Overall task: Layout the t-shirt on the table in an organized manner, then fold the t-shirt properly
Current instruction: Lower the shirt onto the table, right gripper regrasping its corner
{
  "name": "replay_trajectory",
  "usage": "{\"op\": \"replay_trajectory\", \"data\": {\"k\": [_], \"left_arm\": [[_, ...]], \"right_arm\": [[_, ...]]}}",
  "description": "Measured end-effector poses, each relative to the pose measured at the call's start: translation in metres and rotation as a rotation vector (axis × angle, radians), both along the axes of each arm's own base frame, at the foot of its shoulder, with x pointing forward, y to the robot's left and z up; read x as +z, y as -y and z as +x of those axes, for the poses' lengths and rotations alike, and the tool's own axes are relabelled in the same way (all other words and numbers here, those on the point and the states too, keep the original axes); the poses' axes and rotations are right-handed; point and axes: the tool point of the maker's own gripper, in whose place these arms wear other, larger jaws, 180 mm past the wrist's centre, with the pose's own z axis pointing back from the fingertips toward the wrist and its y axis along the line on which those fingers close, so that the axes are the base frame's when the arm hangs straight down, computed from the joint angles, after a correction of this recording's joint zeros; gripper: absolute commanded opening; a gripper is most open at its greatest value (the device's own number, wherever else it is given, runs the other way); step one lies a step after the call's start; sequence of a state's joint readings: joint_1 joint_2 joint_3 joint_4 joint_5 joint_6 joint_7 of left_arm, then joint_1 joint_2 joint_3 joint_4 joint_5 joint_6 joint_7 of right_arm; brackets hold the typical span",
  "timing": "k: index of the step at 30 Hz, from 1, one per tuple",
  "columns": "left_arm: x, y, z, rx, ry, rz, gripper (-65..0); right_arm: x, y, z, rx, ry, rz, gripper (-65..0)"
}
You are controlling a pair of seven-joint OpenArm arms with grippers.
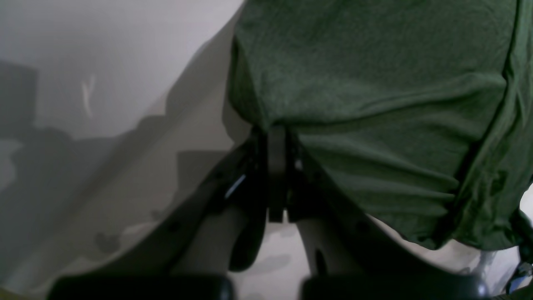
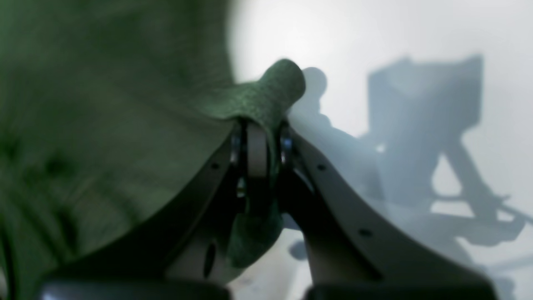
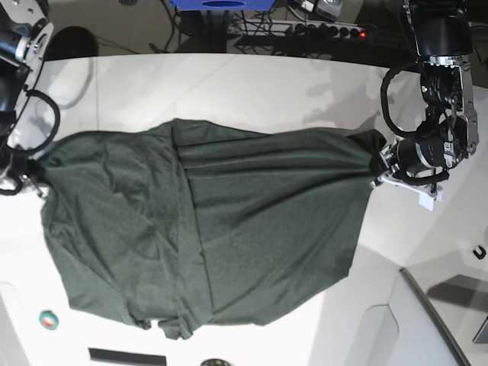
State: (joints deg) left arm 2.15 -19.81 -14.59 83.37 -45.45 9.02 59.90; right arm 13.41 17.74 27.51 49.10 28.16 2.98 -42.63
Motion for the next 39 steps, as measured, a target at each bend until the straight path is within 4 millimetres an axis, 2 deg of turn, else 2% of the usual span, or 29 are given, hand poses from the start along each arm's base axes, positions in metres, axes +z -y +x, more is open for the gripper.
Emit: {"op": "replay_trajectory", "data": {"k": [2,5,6,8,12,14,15,17,18,19,21,25,28,32,39], "left_arm": [[-0.003,0.000,-0.005,-0.001,-0.007,0.002,-65.0],[-0.011,0.001,-0.018,0.000,-0.038,0.000,-65.0],[-0.013,0.002,-0.020,0.001,-0.040,-0.001,-65.0],[-0.015,-0.001,-0.022,0.011,-0.032,0.010,-65.0],[-0.020,-0.002,-0.031,0.011,-0.051,0.014,-65.0],[-0.021,-0.003,-0.033,0.012,-0.055,0.016,-65.0],[-0.021,-0.002,-0.034,0.010,-0.055,0.015,-65.0],[-0.020,-0.001,-0.036,0.004,-0.053,0.018,-65.0],[-0.019,-0.001,-0.036,0.003,-0.051,0.019,-65.0],[-0.018,0.000,-0.035,0.003,-0.047,0.018,-65.0],[-0.017,0.001,-0.032,0.003,-0.040,0.017,-65.0],[-0.016,0.001,-0.032,0.001,-0.038,0.016,-65.0],[-0.016,0.001,-0.033,0.002,-0.040,0.017,-65.0],[-0.016,0.001,-0.033,0.001,-0.040,0.017,-65.0],[-0.016,0.001,-0.031,0.002,-0.038,0.017,-65.0]], "right_arm": [[0.000,0.006,-0.004,-0.026,-0.017,-0.003,-51.9],[-0.003,-0.001,-0.012,-0.013,-0.064,0.035,-31.4],[-0.006,-0.001,-0.017,-0.011,-0.076,0.037,-29.4],[-0.002,0.002,-0.027,0.004,-0.076,0.003,-31.8],[0.029,0.008,-0.043,0.004,0.019,-0.108,-36.5],[0.058,-0.014,-0.036,0.089,0.105,-0.171,-36.9],[0.072,-0.035,-0.027,0.175,0.149,-0.198,-36.9],[0.091,-0.098,-0.002,0.407,0.243,-0.188,-36.9],[0.093,-0.125,0.008,0.494,0.269,-0.166,-37.1],[0.090,-0.144,0.013,0.545,0.265,-0.142,-37.1],[0.075,-0.157,0.021,0.588,0.225,-0.124,-37.2],[0.043,-0.146,0.023,0.592,0.116,-0.132,-37.2],[0.033,-0.152,0.028,0.599,0.123,-0.125,-37.2],[0.017,-0.159,0.019,0.617,0.075,-0.106,-37.2],[0.005,-0.146,0.018,0.547,0.060,-0.131,-37.2]]}}
